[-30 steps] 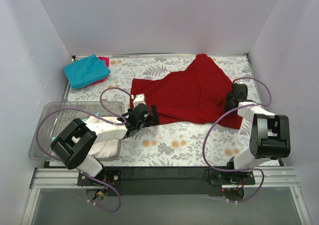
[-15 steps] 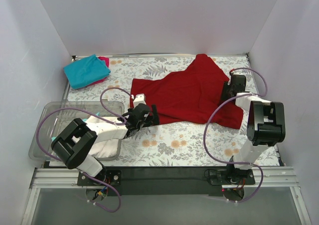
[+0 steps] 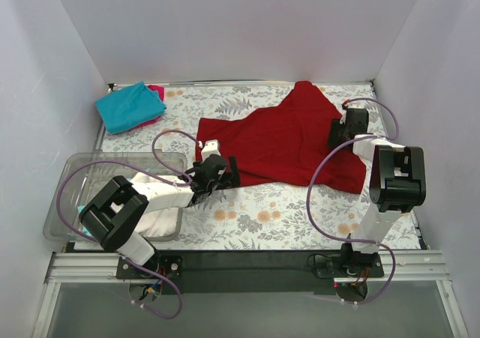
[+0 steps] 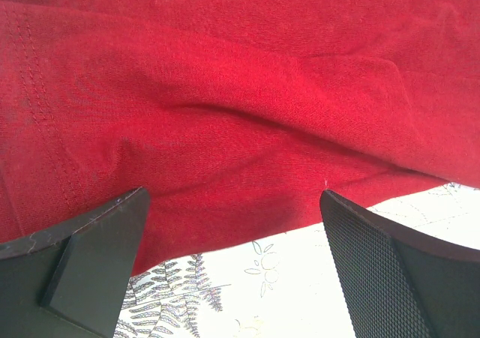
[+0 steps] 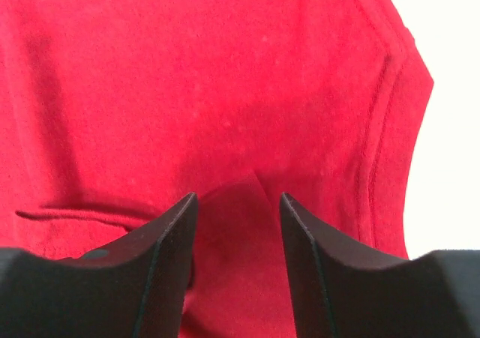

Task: Fold and stack the t-shirts
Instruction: Fold the tshirt

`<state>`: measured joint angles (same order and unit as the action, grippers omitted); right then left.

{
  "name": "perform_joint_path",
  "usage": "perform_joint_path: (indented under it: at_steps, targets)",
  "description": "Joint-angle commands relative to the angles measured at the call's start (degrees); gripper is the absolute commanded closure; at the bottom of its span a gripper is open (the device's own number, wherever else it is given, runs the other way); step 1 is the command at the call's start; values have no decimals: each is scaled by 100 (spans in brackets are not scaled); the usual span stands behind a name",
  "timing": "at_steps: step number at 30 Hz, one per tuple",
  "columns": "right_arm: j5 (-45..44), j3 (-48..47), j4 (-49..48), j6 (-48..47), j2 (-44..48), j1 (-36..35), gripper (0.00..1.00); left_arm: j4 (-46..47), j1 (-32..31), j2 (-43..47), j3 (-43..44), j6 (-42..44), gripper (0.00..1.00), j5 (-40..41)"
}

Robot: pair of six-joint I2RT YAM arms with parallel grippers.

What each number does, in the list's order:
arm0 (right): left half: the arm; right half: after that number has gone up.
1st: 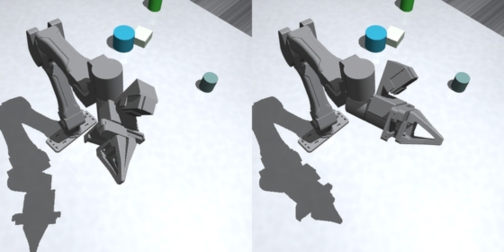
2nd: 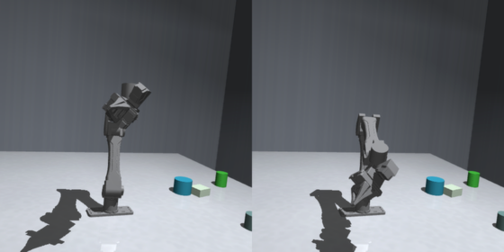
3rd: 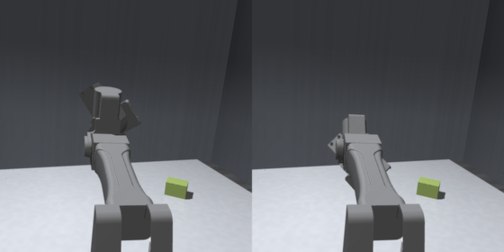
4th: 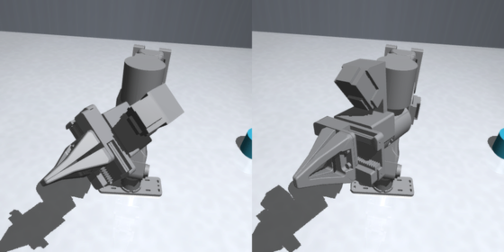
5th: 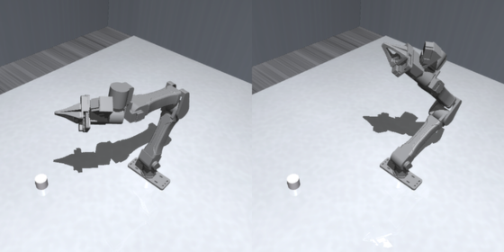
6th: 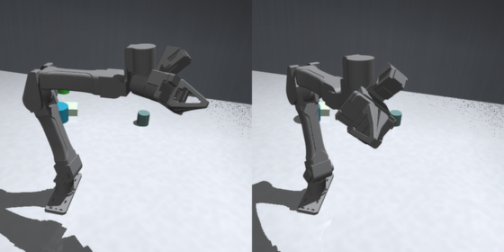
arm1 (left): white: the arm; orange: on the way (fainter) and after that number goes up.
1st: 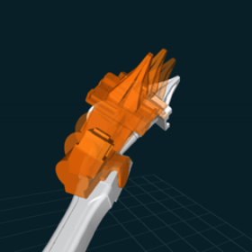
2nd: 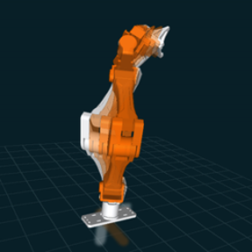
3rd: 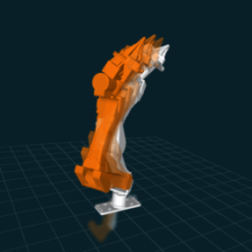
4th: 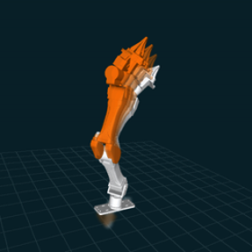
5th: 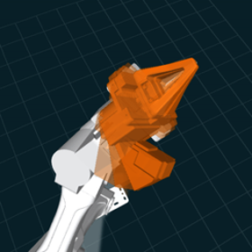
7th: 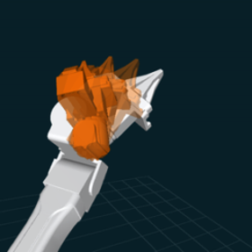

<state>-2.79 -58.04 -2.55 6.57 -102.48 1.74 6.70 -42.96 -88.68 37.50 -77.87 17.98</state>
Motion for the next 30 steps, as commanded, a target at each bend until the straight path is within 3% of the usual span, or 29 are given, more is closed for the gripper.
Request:
perform_joint_path:
  at_steps: [1, 14, 17, 18, 21, 26, 30]
  targets:
    - [147, -339, -176, -77, -167, 2, 58, -547, 16, -211, -111, -36, 9, -75]
    - [15, -621, 246, -94, -554, 11, 64, -591, 24, -123, -164, -62, 9, -5]
    - [15, -612, 246, -77, -554, 11, 74, -608, 16, -123, -181, -71, 9, 4]
    - [-2, -603, 246, -68, -493, 11, 84, -608, 16, -114, -172, -71, 9, 13]
    - [-143, -542, 395, -59, -318, 11, 99, -626, 16, -96, -190, -80, 9, 39]
    - [-354, -515, 535, -42, -18, 2, 99, -643, 16, -105, -181, -80, 9, 57]
    - [-407, -568, 667, -129, 166, 11, 91, -644, 16, -114, -199, -88, 9, 66]
